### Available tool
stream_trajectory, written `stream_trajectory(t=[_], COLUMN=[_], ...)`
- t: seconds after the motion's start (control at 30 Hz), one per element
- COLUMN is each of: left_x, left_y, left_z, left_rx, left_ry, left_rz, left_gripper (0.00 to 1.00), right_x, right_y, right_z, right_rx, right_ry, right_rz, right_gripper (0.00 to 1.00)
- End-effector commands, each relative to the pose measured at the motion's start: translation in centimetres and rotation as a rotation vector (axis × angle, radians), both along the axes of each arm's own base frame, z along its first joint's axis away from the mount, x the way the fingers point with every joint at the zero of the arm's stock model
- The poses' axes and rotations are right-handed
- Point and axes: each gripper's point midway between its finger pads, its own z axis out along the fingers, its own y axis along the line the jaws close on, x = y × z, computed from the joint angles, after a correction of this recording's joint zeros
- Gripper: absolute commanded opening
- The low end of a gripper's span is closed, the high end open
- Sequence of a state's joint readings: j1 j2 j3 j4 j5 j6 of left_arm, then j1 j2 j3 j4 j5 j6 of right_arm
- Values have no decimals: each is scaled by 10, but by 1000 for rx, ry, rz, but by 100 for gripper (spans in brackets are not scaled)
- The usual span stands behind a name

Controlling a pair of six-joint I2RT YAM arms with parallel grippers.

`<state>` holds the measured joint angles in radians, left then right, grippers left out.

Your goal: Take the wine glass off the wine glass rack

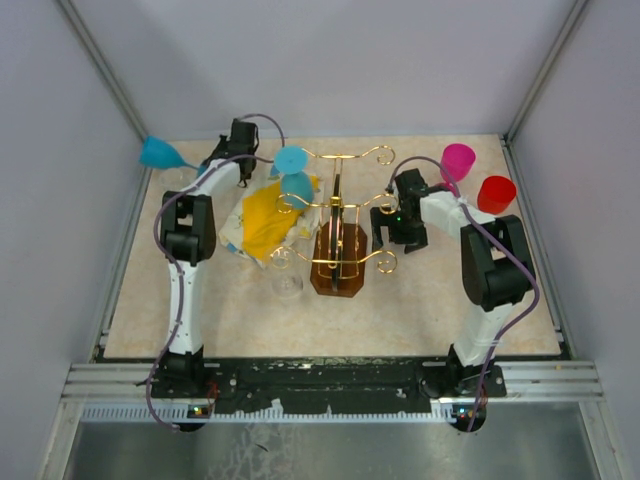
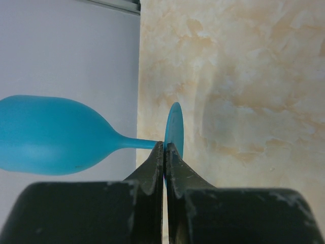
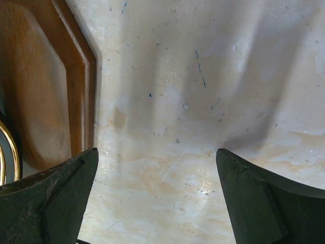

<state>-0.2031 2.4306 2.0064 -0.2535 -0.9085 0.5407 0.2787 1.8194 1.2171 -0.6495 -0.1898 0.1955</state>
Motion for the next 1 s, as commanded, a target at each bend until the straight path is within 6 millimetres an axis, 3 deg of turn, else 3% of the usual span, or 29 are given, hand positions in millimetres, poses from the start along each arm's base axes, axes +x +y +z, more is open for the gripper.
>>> stream_trajectory(t=[0.0,0.4,0.97], left_x=[-1,-5,-5], left_y=[-7,-22,-48], left_z=[-31,-69,-80], left_rx=[-2,-92,-187], left_ry=[66,150,159], left_rz=[-37,-94,-126], left_gripper=[2,7,48], right_x=[8,8,6], right_y=[7,11,12], right_z=[17,14,10], right_rx=[37,56,60], right_ry=[-59,-53,-39], right_rz=[4,14,20], right_gripper=[99,99,99])
